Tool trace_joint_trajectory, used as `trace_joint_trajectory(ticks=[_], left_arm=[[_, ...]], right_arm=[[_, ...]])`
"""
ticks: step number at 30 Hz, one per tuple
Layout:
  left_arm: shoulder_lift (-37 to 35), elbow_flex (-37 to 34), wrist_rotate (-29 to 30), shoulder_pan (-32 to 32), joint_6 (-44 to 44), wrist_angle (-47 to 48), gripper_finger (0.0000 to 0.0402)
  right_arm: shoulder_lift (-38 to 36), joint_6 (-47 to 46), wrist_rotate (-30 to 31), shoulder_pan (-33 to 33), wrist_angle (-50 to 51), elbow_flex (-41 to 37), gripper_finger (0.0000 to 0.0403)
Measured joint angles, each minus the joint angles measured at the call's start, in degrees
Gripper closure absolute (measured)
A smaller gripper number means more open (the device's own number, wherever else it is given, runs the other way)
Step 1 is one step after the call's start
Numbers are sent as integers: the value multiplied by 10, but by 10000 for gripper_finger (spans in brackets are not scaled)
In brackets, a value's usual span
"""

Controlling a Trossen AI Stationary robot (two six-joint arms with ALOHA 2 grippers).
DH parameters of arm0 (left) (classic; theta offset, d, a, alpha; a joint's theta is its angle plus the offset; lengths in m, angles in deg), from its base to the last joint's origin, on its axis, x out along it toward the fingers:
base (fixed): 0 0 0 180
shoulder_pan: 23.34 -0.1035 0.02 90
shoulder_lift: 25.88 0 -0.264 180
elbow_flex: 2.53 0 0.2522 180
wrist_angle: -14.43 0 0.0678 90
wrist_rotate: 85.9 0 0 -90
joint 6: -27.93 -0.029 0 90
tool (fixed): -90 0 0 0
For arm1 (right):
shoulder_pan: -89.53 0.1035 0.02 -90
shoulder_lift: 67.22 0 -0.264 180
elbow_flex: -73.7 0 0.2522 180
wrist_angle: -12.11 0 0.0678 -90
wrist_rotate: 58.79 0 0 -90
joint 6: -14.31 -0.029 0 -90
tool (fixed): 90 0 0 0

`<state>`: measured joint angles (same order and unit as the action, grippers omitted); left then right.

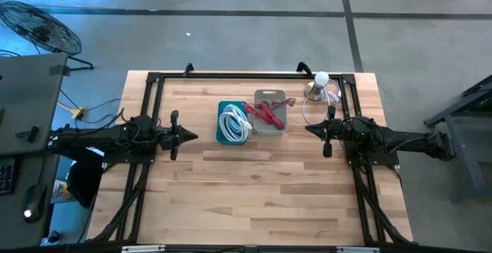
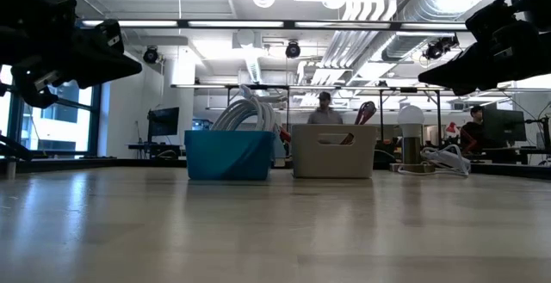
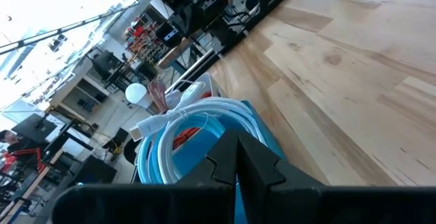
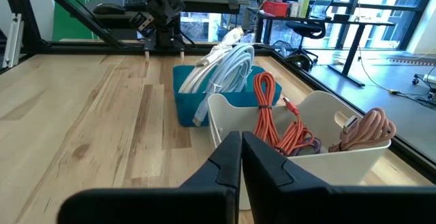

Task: Pick & Place USB Port
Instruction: Return to Home Position

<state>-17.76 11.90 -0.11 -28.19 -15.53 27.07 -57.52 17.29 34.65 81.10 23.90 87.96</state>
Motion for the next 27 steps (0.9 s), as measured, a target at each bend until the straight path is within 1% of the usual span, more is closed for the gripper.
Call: trace_joint_trajectory(ticks=[27], left_arm=[[0,0,0,0,1,0,400]], right_arm=[[0,0,0,0,0,0,401]])
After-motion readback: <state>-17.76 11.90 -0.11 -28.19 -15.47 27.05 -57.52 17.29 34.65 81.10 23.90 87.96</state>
